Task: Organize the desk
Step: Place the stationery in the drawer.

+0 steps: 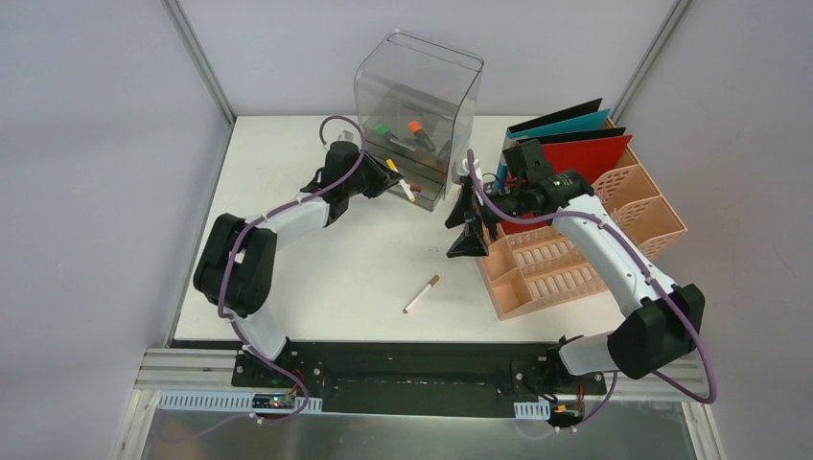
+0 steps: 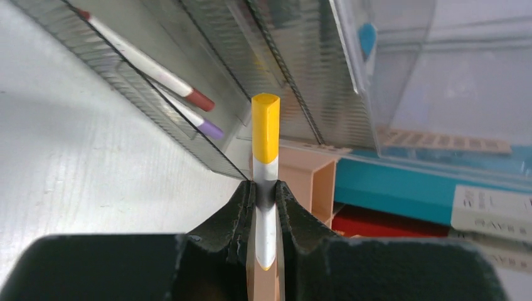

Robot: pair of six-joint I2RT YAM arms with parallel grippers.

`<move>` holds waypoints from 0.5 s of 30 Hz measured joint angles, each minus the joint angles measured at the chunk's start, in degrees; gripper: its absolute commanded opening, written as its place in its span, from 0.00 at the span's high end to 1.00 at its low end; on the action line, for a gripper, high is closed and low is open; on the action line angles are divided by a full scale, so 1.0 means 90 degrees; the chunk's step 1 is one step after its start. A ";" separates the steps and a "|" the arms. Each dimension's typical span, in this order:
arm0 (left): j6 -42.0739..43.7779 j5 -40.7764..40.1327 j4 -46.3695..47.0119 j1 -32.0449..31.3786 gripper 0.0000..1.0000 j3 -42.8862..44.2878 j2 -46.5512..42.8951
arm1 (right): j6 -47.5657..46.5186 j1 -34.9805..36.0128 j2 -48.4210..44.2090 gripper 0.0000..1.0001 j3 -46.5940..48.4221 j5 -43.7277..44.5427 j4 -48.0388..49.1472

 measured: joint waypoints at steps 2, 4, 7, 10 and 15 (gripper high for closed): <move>-0.0233 -0.0226 -0.0427 0.0000 1.00 0.0240 0.0112 | -0.0012 0.0000 0.0000 0.20 0.0000 0.0005 0.0000; -0.0474 -0.0418 -0.0874 0.0000 1.00 0.0520 0.0282 | -0.0019 0.0000 0.0000 0.20 0.0000 0.0007 0.0000; -0.0743 -0.0617 -0.1455 0.0000 1.00 0.0903 0.0537 | -0.0039 0.0000 0.0000 0.20 -0.0005 0.0017 0.0002; -0.1001 -0.0743 -0.1899 0.0000 1.00 0.1200 0.0758 | -0.0063 0.0000 0.0000 0.20 -0.0010 0.0022 0.0000; -0.1234 -0.0765 -0.2246 0.0000 0.97 0.1698 0.1149 | -0.0085 0.0000 0.0000 0.20 -0.0010 0.0027 0.0002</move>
